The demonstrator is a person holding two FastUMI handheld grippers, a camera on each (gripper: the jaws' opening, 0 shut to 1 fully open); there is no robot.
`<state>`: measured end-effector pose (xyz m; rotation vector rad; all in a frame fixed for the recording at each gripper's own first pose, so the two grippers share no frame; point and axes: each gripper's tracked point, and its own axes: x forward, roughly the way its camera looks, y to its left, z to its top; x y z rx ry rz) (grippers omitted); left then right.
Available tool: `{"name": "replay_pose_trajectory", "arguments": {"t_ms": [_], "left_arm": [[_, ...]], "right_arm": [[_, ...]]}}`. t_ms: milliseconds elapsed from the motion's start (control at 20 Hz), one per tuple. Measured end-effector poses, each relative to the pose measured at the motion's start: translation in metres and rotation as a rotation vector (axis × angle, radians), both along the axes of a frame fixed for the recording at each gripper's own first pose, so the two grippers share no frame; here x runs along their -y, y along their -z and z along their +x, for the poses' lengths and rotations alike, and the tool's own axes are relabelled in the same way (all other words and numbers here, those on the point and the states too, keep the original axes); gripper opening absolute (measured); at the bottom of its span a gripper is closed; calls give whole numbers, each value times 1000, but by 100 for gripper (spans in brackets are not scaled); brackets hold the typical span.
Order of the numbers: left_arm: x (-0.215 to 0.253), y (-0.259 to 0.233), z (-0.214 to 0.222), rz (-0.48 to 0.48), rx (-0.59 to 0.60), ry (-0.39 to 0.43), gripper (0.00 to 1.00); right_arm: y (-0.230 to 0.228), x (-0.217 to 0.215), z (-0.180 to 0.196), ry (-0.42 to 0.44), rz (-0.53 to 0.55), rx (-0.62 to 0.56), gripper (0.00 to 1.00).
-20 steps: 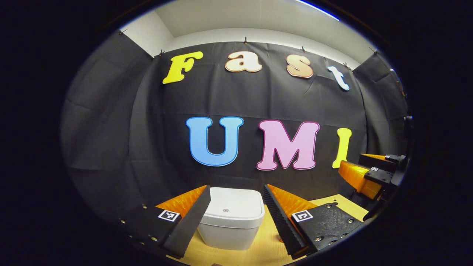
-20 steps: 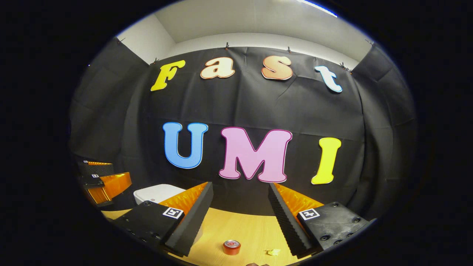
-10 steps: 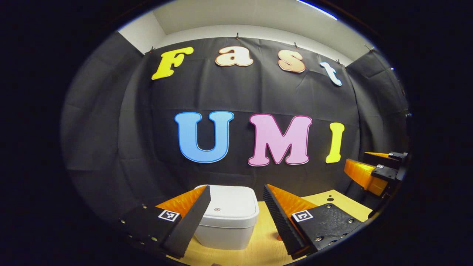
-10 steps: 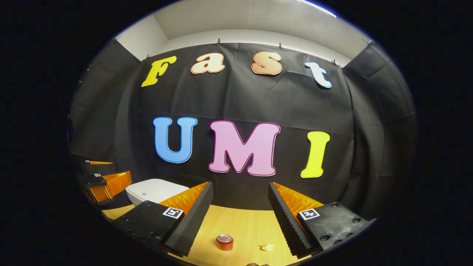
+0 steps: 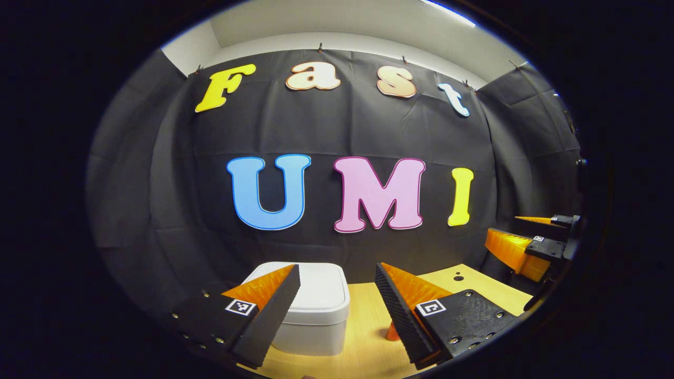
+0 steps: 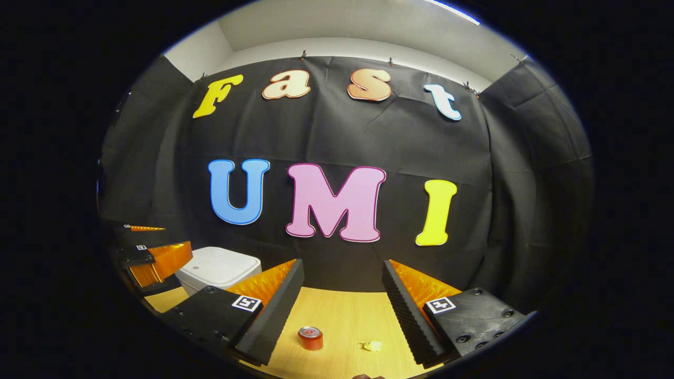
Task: Press the lid of the desktop garbage bin to open it, pick up the crumpled paper on the desktop and throw it into the bin, then pick up the pop can on the desktop and drop it into the bin, and finally close the garbage bin lid.
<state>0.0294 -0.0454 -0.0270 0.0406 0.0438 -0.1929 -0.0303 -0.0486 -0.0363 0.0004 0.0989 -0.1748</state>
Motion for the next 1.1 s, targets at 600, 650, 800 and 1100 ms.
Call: {"name": "replay_pose_trajectory", "arguments": {"t_ms": [600,650,800,1100], "left_arm": [[-10,17,14,16,-53,-35,95],[-12,16,17,4,-57,-38,95],[-20,17,26,-14,-54,-50,95],[-42,41,51,-1,-119,-88,70]], "right_arm": [[17,20,-3,30,-6,-58,97],[17,20,-3,31,-5,-60,97],[20,21,-5,30,-15,-65,97],[23,29,-11,47,-9,-76,97]]}}
